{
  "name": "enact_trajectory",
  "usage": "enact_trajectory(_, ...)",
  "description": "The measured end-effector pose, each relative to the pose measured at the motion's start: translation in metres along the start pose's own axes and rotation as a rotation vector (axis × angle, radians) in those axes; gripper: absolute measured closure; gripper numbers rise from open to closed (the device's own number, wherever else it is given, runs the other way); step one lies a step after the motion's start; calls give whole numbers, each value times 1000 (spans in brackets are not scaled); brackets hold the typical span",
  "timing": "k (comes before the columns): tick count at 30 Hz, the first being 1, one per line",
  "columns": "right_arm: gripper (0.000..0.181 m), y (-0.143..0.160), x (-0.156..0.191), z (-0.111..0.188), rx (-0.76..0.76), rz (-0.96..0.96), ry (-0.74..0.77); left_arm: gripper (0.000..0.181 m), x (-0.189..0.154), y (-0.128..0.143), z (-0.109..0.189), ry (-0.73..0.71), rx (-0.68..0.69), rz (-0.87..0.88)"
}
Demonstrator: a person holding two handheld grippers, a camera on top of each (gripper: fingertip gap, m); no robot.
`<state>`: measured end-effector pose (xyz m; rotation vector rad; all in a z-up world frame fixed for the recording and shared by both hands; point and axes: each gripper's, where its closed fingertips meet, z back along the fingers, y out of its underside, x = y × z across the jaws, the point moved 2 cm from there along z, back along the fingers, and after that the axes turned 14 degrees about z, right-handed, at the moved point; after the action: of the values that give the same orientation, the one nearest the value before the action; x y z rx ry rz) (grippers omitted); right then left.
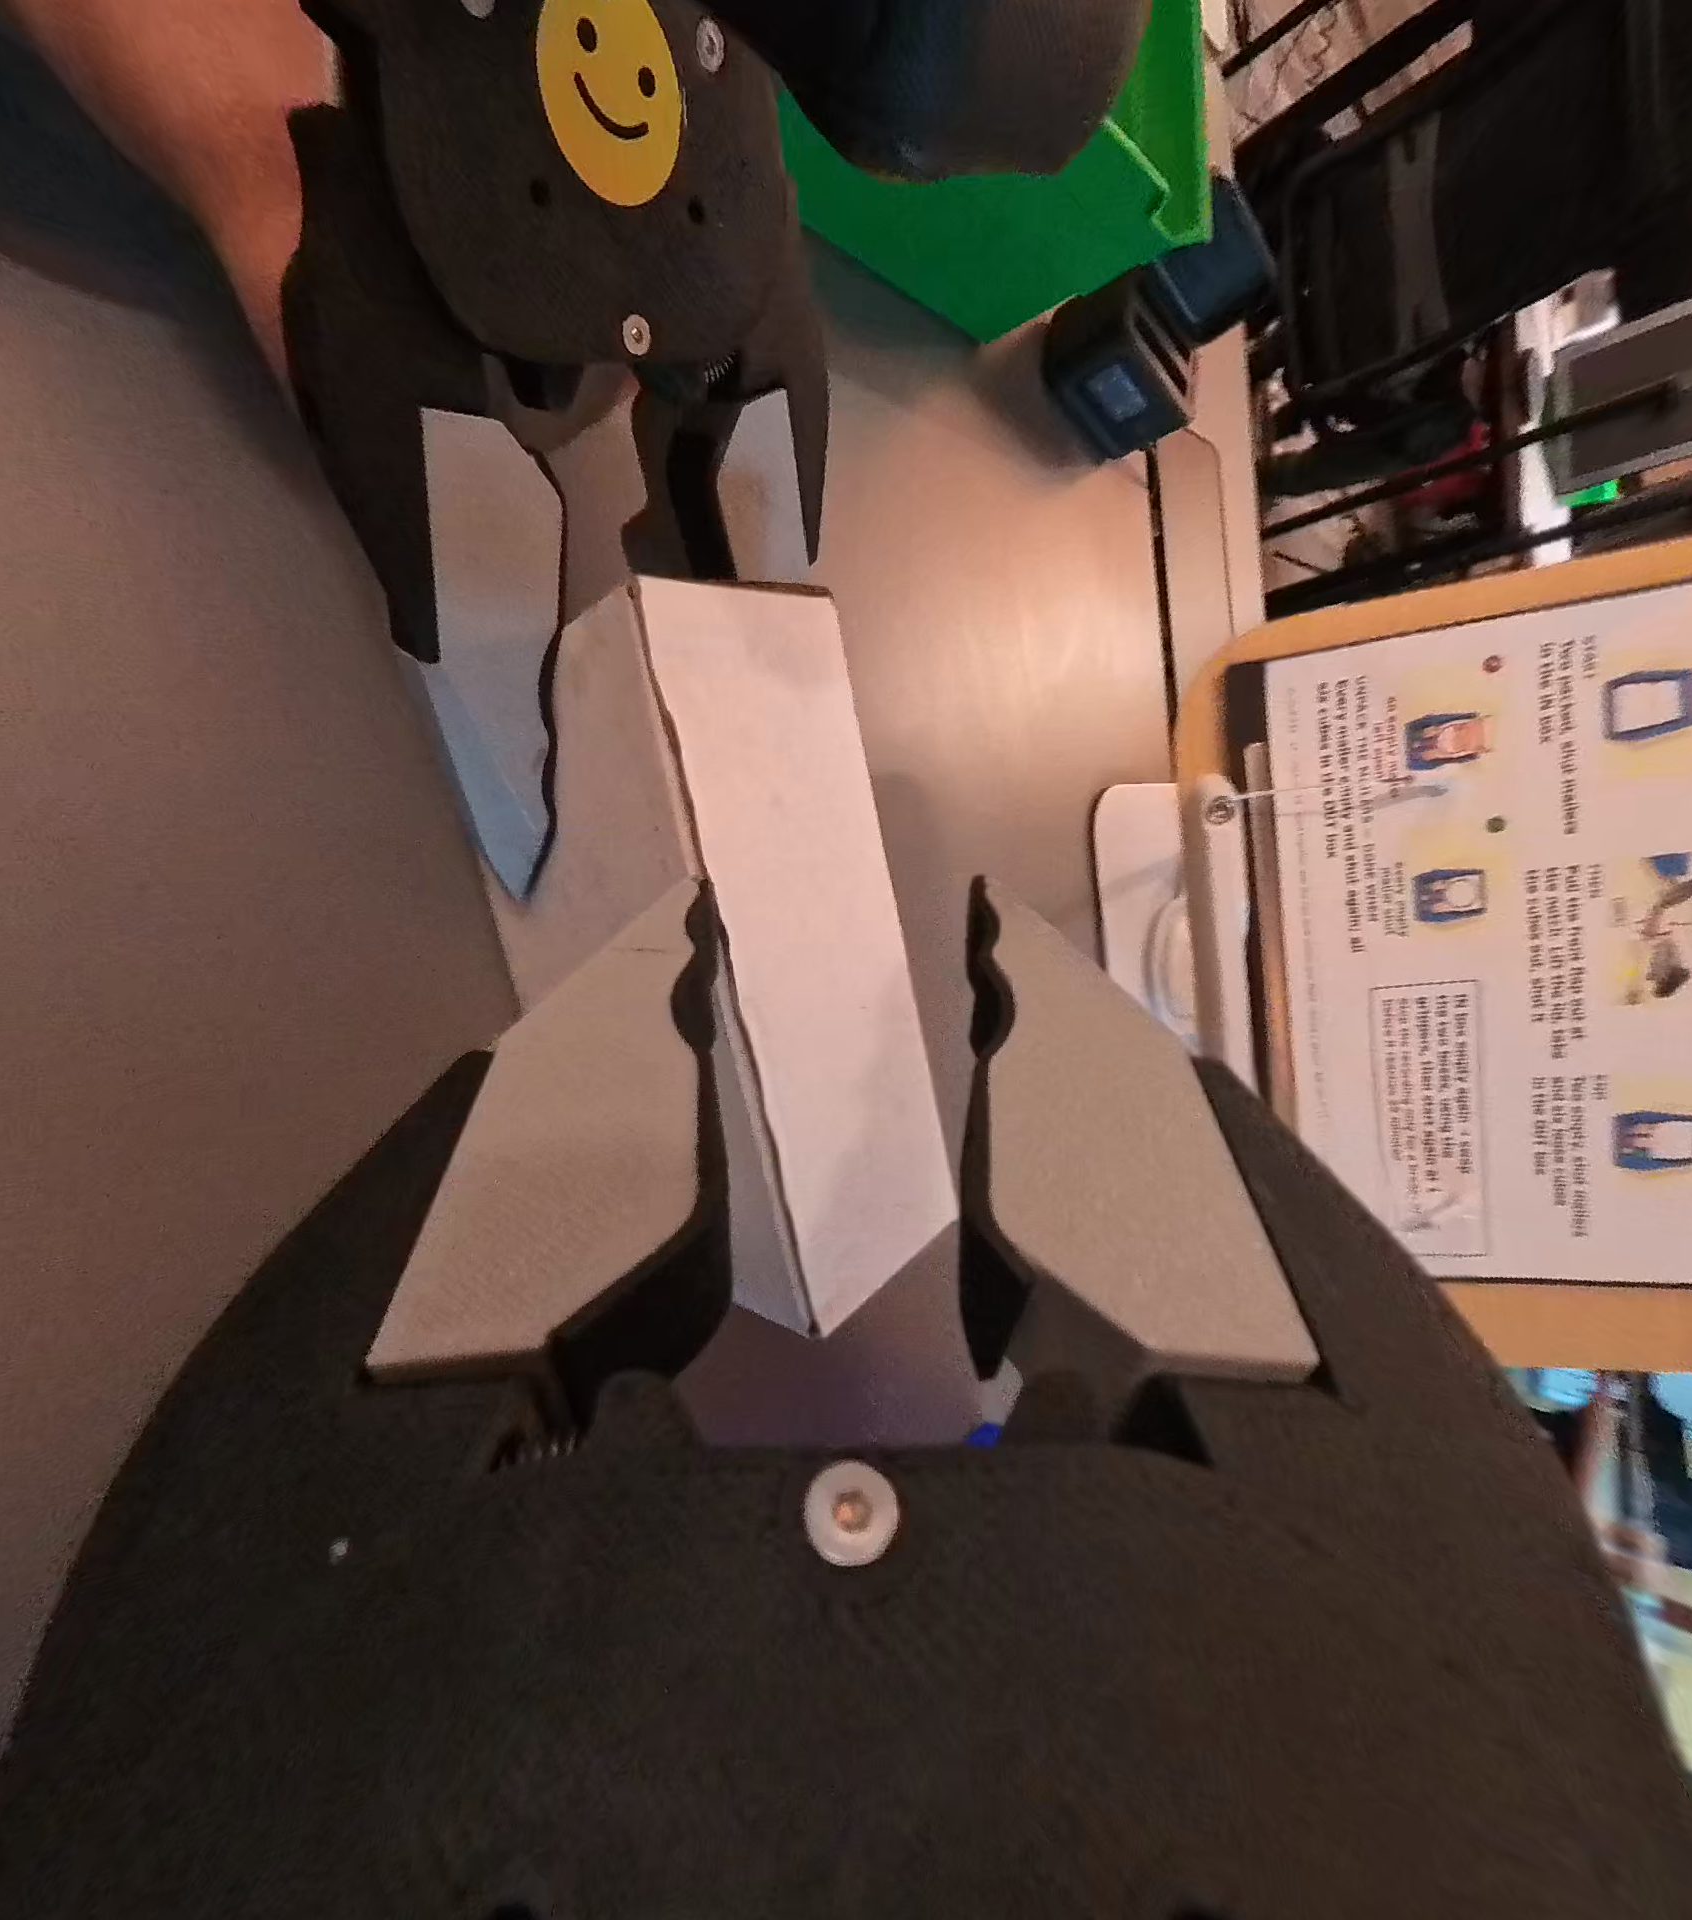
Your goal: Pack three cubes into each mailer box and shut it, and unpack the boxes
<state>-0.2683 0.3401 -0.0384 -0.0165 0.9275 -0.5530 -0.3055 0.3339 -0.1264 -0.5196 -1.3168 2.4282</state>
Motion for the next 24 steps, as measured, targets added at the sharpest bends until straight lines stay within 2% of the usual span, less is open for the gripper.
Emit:
enact_trajectory(1,134,-1,-1,0,10,32,20,105,0,0,0,-1,0,2)
enact_trajectory(4,140,-7,-2,0,47,169,105,105,1,0,1,-2,-2,36)
enact_trajectory(9,162,-15,8,-13,112,383,235,105,-1,-1,2,31,-12,112)
enact_trajectory(14,181,-22,5,-21,24,195,136,105,-14,1,-1,7,-4,-61)
enact_trajectory(15,176,-20,3,-24,37,200,135,105,-22,1,-3,24,-10,-108)
enact_trajectory(18,180,-18,-1,-28,50,234,112,105,-18,-2,-5,-1,-17,-116)
enact_trajectory(21,161,-19,-14,-23,54,227,116,105,-10,-4,-2,-60,-50,-188)
enact_trajectory(23,157,-20,-16,-19,31,156,41,105,-10,-5,0,-92,-66,-256)
enact_trajectory(24,165,-21,-15,-17,13,112,-20,105,-10,-5,0,-115,-71,-292)
